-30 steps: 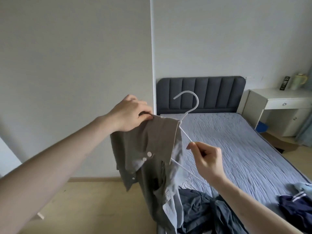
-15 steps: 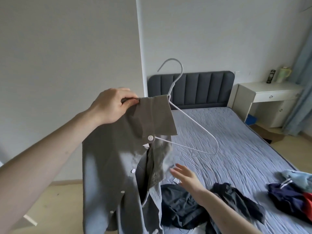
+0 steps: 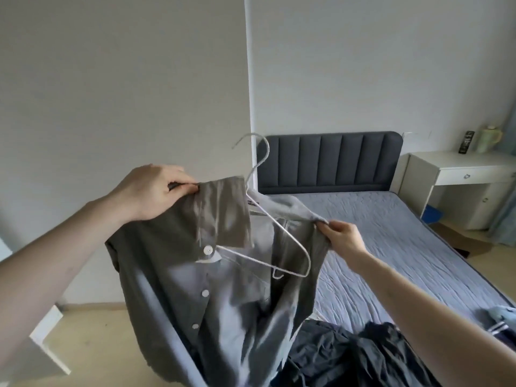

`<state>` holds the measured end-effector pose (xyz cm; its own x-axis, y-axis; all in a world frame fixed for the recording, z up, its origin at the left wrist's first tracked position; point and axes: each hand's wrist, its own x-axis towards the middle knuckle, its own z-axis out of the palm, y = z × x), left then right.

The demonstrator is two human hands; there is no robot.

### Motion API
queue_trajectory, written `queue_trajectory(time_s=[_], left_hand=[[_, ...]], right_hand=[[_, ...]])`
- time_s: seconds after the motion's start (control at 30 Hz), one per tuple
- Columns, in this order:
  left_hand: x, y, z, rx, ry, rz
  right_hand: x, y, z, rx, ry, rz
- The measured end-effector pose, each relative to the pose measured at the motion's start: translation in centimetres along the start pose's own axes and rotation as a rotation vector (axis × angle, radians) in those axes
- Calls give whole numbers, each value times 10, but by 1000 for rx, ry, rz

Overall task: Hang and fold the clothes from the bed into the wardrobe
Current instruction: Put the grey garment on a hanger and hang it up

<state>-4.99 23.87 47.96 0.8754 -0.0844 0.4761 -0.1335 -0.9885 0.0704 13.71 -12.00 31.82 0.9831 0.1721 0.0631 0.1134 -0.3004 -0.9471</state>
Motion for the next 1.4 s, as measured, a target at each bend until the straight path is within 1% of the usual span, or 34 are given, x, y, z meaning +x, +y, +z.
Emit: queue_trajectory(time_s=[0.07, 0.17, 0.23, 0.27, 0.3, 0.37, 0.4, 0.43, 0.5, 0.53, 0.57, 0.6, 0.63, 0.73, 0.77, 0.8, 0.83, 0.9, 0.97, 1.0, 1.07, 1.1, 1.13, 1.2, 1.23, 1.3, 1.4], left_hand=[[-9, -4, 6, 93, -69, -36], [-10, -12, 22, 159, 0, -144], [-8, -17, 34, 143, 60, -212], [-6, -18, 37, 109, 92, -245], [-5, -19, 40, 67, 122, -273], [1, -18, 44, 4, 182, -312], [4, -16, 44, -20, 208, -328], [6, -14, 43, -50, 232, -342], [8, -10, 44, -92, 264, -349], [9, -9, 44, -106, 282, -353], [8, -9, 44, -126, 304, -364], [7, -9, 43, -148, 326, -374], [6, -8, 42, -163, 344, -377], [2, -6, 39, -183, 356, -352], [1, -5, 39, -200, 357, -346], [-1, -4, 38, -219, 359, -342], [-2, -3, 37, -236, 359, -334], [-4, 1, 36, -264, 349, -313], [-5, 4, 34, -288, 333, -303], [-6, 5, 33, -290, 322, -301], [-7, 4, 33, -265, 302, -296], [-8, 3, 34, -253, 288, -298], [-8, 3, 34, -250, 271, -297], [-9, 2, 36, -247, 254, -297], [-10, 3, 37, -241, 251, -305], [-10, 2, 42, -234, 252, -337], [-14, 2, 50, -204, 258, -384]], right_hand=[[12, -43, -20, 44, 49, -78], [12, -112, -35, 111, 88, -220], [-5, -156, -37, 219, 55, -297], [-17, -175, -35, 293, -5, -327], [-32, -189, -31, 354, -101, -345], [-66, -200, -16, 356, -357, -353], [-84, -200, -6, 292, -490, -348], [-98, -195, 4, 162, -617, -346], [-113, -178, 18, -296, -835, -410], [-114, -168, 21, -498, -893, -456], [-111, -160, 23, -593, -904, -486], [-106, -156, 21, -583, -863, -495], [-99, -155, 17, -524, -774, -510], [-68, -151, 3, -302, -307, -607], [-55, -148, -1, -275, -184, -632], [-42, -143, -6, -292, -109, -650], [-29, -136, -9, -347, -77, -655], [-10, -119, -12, -472, -120, -610], [1, -102, -11, -483, -145, -602], [3, -96, -11, -461, -115, -623], [10, -92, -13, -413, 6, -689], [14, -92, -14, -418, 59, -708], [17, -93, -15, -449, 72, -706], [23, -96, -15, -553, -30, -647], [26, -95, -14, -578, -122, -595], [29, -88, -7, -555, -266, -528], [32, -77, 4, -468, -312, -540]])
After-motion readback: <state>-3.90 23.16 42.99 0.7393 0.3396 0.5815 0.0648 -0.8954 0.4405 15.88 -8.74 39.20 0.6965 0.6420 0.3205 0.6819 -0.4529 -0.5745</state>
